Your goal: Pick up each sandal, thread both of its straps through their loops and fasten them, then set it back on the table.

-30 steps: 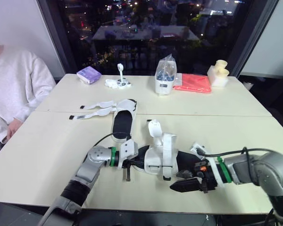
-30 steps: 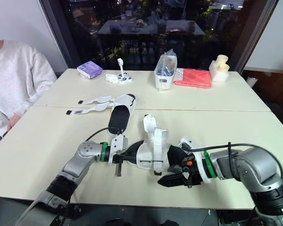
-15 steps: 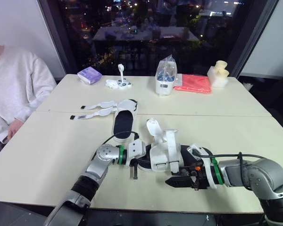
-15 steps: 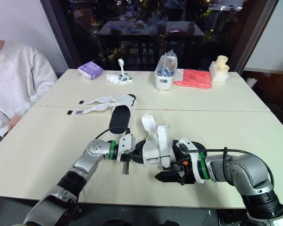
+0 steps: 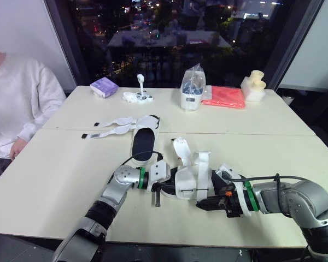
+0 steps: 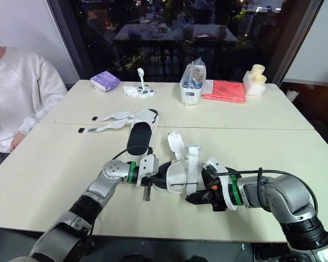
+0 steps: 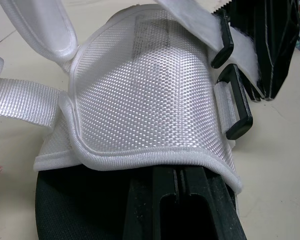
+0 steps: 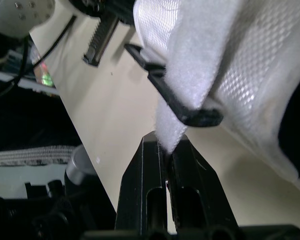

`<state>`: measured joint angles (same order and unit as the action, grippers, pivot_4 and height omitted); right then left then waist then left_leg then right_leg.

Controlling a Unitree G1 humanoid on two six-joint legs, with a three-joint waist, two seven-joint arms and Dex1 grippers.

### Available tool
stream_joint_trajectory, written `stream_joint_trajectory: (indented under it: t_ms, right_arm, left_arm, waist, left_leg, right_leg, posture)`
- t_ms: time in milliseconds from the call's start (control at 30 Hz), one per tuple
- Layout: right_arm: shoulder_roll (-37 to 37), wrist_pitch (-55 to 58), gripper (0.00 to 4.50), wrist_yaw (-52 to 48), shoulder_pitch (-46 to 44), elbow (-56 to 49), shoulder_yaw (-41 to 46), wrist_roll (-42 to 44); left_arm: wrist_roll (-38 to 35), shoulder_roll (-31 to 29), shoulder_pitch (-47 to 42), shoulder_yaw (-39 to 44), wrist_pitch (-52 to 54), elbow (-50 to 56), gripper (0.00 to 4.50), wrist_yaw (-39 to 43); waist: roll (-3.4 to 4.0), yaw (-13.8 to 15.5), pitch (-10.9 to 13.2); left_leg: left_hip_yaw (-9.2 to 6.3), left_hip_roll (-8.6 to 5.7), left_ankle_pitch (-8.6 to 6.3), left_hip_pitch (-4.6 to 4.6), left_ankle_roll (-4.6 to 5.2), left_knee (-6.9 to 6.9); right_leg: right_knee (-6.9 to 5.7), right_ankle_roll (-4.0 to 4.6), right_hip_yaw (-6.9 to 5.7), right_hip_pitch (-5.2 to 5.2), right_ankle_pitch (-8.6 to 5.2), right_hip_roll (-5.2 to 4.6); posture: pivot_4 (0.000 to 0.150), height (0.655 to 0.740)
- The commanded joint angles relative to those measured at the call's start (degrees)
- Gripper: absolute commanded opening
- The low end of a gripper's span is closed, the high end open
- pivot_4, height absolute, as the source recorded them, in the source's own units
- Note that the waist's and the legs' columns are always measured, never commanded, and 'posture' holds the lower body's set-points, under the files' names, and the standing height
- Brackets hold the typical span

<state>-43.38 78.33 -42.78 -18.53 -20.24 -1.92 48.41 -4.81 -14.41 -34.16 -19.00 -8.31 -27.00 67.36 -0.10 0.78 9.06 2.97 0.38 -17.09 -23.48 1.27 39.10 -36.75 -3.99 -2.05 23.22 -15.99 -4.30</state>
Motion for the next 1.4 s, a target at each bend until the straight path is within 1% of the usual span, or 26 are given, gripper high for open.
stream_joint_trajectory:
  t_ms: [33,167,267,433,567,667,733,833,1033,1167,1300,1400]
  right_arm:
    - [0.1,3.1,0.05,-0.7,1.4,-3.0,-1.4,2.7]
    - [0.4,5.7,0.05,-0.6,4.6,-6.3,-3.3,4.5]
    - [1.3,8.4,0.05,-0.4,4.5,-9.2,-1.4,8.1]
    - [2.5,13.2,0.05,0.2,0.2,-13.4,3.0,15.7]
    - [1.6,14.2,0.05,2.2,-4.3,-15.2,4.8,20.9]
    - [-1.4,14.1,0.05,1.5,-9.9,-14.0,6.8,23.7]
    - [-3.0,13.3,0.05,1.0,-13.7,-12.3,6.8,23.2]
    - [-5.0,11.3,0.05,-0.3,-17.2,-9.6,4.4,20.7]
    - [-7.5,5.8,0.05,-4.0,-20.1,-5.4,-1.9,14.1]
    - [-7.6,2.8,0.05,-6.3,-21.9,-0.3,-5.0,10.0]
    - [-6.4,1.9,0.05,-7.6,-24.7,6.7,-7.3,6.3]
    - [-5.6,1.1,0.05,-8.8,-26.0,9.7,-8.5,4.5]
  left_arm:
    - [2.2,-0.9,2.1,-2.1,1.5,0.4,0.0,0.2]
    - [1.7,-2.4,3.6,-2.0,3.0,3.1,0.0,1.0]
    - [1.6,-4.5,5.1,-2.1,4.4,5.1,0.0,1.7]
    - [1.0,-7.0,5.9,-2.1,6.6,6.7,0.0,2.8]
    - [1.3,-8.3,5.2,-2.2,5.8,5.7,0.0,3.9]
    - [2.2,-8.0,3.8,-2.9,4.5,4.0,0.0,4.2]
    - [2.8,-7.8,3.3,-3.4,3.3,2.9,0.0,4.4]
    - [2.9,-7.7,3.1,-4.0,2.1,2.3,0.0,5.2]
    - [3.9,-7.0,2.3,-5.2,-0.9,-0.6,0.0,4.7]
    - [3.9,-6.5,1.8,-5.5,-2.0,-1.4,0.0,4.6]
    - [3.9,-6.2,1.9,-5.5,-2.4,-1.8,0.0,4.4]
    - [3.9,-6.3,2.1,-5.4,-2.7,-1.7,0.0,4.2]
  waist:
    - [0.0,-0.1,0.0]
    - [0.0,-0.2,0.0]
    - [0.0,-0.8,0.0]
    - [0.01,-1.7,0.0]
    - [0.01,-1.6,0.0]
    - [0.0,-1.5,0.0]
    - [0.0,-1.5,0.0]
    - [0.0,-1.5,0.0]
    - [0.0,-1.4,0.0]
    - [0.01,-1.4,0.0]
    - [0.01,-1.3,0.0]
    - [0.02,-1.4,0.0]
  left_leg:
    - [0.0,0.0,-0.01,0.0,0.01,-0.01]
    - [0.0,0.02,-0.01,0.0,0.01,-0.1]
    - [0.0,0.03,-0.01,-0.01,0.01,-0.16]
    - [-0.02,0.08,-0.01,0.01,0.0,-0.19]
    - [-0.03,0.1,-0.01,0.02,0.0,-0.24]
    - [-0.02,0.09,-0.01,0.02,0.0,-0.24]
    - [-0.02,0.08,-0.01,0.01,0.0,-0.23]
    - [-0.03,0.09,-0.01,0.01,0.0,-0.24]
    - [-0.02,0.08,-0.01,0.01,0.0,-0.27]
    - [-0.01,0.05,-0.01,0.01,0.0,-0.24]
    - [-0.01,0.03,-0.01,0.01,0.0,-0.23]
    - [-0.01,0.0,-0.01,0.01,0.0,-0.23]
  right_leg:
    - [0.01,0.0,0.0,0.0,0.0,0.0]
    - [0.05,-0.01,-0.02,0.03,0.0,0.0]
    - [0.05,-0.02,-0.02,0.08,0.0,0.01]
    - [0.03,-0.03,-0.08,0.07,0.0,0.04]
    - [0.03,-0.03,-0.12,0.1,0.0,0.04]
    - [0.05,-0.02,-0.12,0.09,0.0,0.03]
    - [0.07,0.0,-0.12,0.08,-0.01,0.02]
    - [0.09,0.13,-0.13,0.08,-0.09,0.02]
    - [0.14,0.13,-0.12,0.08,-0.09,0.0]
    - [0.18,0.14,-0.13,0.03,-0.09,-0.04]
    - [0.19,0.14,-0.17,0.0,-0.09,-0.11]
    - [0.22,0.14,-0.18,-0.01,-0.09,-0.13]
  posture:
    - [0.15,0.74]
    - [0.15,0.74]
    - [0.15,0.74]
    - [0.15,0.74]
    - [0.15,0.74]
    - [0.15,0.74]
    - [0.15,0.74]
    - [0.15,0.74]
    - [0.15,0.74]
    - [0.15,0.74]
    - [0.15,0.74]
    - [0.15,0.74]
